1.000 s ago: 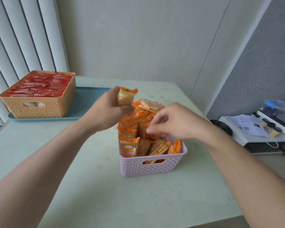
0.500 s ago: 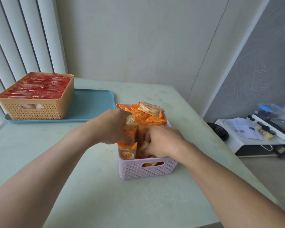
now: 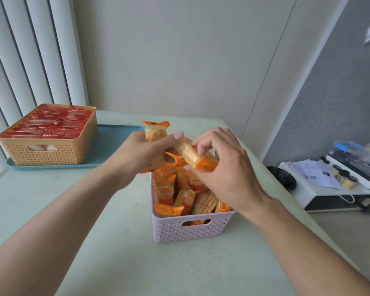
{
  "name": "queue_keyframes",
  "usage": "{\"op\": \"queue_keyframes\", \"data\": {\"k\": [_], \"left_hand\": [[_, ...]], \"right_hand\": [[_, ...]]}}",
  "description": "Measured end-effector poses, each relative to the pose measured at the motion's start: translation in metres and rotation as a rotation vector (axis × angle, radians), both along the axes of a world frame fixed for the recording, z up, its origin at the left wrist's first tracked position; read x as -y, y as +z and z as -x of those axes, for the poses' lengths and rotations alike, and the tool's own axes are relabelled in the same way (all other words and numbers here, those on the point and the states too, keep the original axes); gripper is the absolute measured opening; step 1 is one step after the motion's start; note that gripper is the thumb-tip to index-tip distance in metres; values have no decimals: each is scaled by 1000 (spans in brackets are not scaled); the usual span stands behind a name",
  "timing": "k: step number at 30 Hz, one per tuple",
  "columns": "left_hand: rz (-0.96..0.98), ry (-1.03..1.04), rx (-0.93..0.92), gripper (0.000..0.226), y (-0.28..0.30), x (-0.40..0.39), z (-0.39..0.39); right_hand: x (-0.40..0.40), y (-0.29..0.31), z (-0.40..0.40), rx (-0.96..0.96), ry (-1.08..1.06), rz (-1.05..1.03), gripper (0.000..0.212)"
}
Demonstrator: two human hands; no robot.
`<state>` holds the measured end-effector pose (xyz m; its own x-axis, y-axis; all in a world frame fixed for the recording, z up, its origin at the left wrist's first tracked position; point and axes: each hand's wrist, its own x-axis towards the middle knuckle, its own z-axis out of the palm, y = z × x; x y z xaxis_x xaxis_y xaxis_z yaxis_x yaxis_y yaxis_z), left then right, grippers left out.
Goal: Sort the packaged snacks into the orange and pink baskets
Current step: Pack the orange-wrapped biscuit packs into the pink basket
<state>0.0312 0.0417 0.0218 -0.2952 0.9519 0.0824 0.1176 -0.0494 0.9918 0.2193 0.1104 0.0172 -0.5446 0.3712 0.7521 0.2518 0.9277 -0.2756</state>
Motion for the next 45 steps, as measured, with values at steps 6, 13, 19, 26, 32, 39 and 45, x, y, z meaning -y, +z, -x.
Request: {"op": "queue_keyframes", "data": {"k": [6, 13, 19, 26, 32, 39, 45], "left_hand": [[-129, 23, 97, 47, 1, 3, 2], [-186, -76, -103, 43, -4, -2, -6], [-18, 167, -400, 21, -9, -9, 12], [94, 133, -521, 13, -12, -7, 26], [43, 154, -369, 46, -7, -6, 26], [173, 25, -511, 63, -10, -4, 22], [249, -49, -668, 39, -14, -4, 16]], "right_hand": [[3, -10, -4, 6, 184, 234, 34], [-16, 5, -7, -8, 164, 716, 74], [-38, 0, -11, 78, -4, 700, 43], [-33, -3, 7, 341, -33, 568, 37], [-13, -5, 25, 543, 15, 576, 45], [-15, -20, 29, 661, 48, 781, 45], [-28, 3, 3, 746, -441, 355, 36]]}}
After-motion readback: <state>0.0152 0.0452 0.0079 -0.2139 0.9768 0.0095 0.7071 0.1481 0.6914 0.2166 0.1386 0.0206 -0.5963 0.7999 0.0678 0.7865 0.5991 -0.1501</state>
